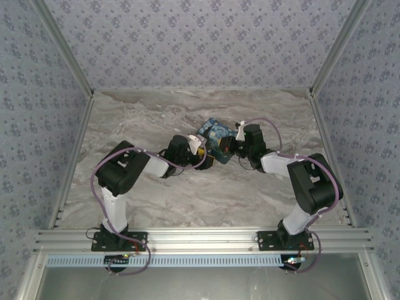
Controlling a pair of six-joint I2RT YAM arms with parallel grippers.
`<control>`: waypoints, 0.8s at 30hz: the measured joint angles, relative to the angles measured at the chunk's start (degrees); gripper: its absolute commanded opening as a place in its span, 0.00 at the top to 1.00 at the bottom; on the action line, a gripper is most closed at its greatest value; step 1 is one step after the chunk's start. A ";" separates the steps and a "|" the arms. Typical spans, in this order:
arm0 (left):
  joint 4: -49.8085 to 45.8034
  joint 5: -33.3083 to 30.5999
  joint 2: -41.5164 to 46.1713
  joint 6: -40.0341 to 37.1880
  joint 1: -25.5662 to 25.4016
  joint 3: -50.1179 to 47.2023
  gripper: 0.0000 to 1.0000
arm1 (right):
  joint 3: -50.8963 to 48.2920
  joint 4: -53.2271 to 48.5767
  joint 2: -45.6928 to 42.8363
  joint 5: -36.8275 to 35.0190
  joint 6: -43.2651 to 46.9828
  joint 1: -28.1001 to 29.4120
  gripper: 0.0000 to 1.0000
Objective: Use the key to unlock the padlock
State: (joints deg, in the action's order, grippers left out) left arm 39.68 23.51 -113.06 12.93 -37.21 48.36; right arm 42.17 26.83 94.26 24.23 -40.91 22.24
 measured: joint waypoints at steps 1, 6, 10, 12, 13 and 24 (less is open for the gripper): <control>-0.76 -0.44 -0.04 -0.39 -0.13 0.42 0.30 | 0.02 -0.02 0.00 -0.02 0.00 0.04 1.00; -3.04 -1.51 -0.57 -1.64 -0.42 2.01 0.36 | 0.09 -0.37 -0.09 -0.02 0.00 0.04 1.00; -4.39 -2.23 -0.66 -2.47 -0.42 2.62 0.41 | 0.09 -0.44 -0.09 -0.02 0.02 0.04 1.00; -4.85 -2.58 -0.74 -2.69 -0.42 2.86 0.44 | 0.09 -0.44 -0.09 -0.02 0.02 0.04 1.00; -5.20 -2.75 -0.76 -2.86 -0.42 3.04 0.44 | 0.11 -0.44 -0.09 -0.02 0.02 0.04 1.00; -7.28 -5.35 -1.11 -4.17 -0.92 4.24 0.52 | 0.13 -0.48 -0.09 -0.02 0.02 0.04 1.00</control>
State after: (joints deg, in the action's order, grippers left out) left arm 32.40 18.15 -114.17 8.75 -38.13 52.60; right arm 42.30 26.35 94.17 24.21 -40.88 22.28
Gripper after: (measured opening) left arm 0.492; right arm 0.053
